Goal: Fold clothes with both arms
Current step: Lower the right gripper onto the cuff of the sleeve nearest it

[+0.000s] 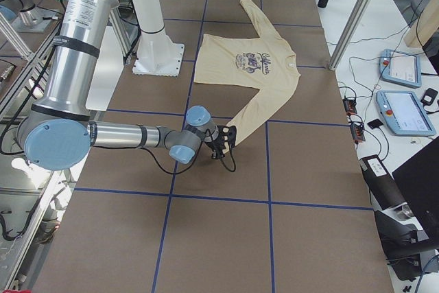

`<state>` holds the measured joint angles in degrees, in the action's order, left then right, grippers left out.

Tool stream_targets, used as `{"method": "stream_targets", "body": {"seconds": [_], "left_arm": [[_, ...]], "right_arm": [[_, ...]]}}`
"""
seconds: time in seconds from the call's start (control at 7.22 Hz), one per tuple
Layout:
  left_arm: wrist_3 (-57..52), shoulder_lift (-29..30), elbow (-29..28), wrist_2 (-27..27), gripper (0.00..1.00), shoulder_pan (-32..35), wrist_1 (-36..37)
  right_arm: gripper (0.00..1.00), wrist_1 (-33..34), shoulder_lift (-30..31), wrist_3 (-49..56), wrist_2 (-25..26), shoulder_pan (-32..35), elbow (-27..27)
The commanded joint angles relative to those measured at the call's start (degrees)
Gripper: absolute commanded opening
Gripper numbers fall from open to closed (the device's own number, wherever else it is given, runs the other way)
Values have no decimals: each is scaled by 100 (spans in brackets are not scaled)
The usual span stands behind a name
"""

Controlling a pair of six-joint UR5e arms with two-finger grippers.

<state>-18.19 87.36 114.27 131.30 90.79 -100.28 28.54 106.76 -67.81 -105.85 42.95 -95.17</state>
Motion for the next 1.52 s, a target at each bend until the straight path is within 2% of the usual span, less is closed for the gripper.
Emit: {"method": "stream_targets", "body": {"seconds": [0.0, 0.14, 0.28, 0.55, 0.69, 0.97, 1.11, 1.25, 1.38], "left_arm": [[0, 0, 8, 1, 100, 0, 0], [0, 0, -1, 1, 100, 0, 0], [0, 0, 8, 10, 100, 0, 0], [0, 0, 8, 10, 100, 0, 0], [0, -9, 8, 10, 100, 0, 0], [0, -9, -1, 1, 100, 0, 0], [0, -9, -1, 1, 100, 0, 0], [0, -9, -1, 10, 100, 0, 0], [0, -9, -1, 10, 100, 0, 0]], "right_arm": [[20, -15, 55, -4, 3, -32, -1], [7, -15, 82, -4, 3, -41, -10], [0, -15, 91, -4, 3, -59, -10], [0, -6, 91, -65, -5, -59, -115], [0, 81, 91, -83, -93, -41, -455], [0, 353, 39, -84, -453, 203, -738], [0, 754, -40, -84, -506, 335, -1027], [0, 1942, -537, -84, -637, 563, -1569], [0, 3346, -1351, -92, -630, 661, -1914]]}}
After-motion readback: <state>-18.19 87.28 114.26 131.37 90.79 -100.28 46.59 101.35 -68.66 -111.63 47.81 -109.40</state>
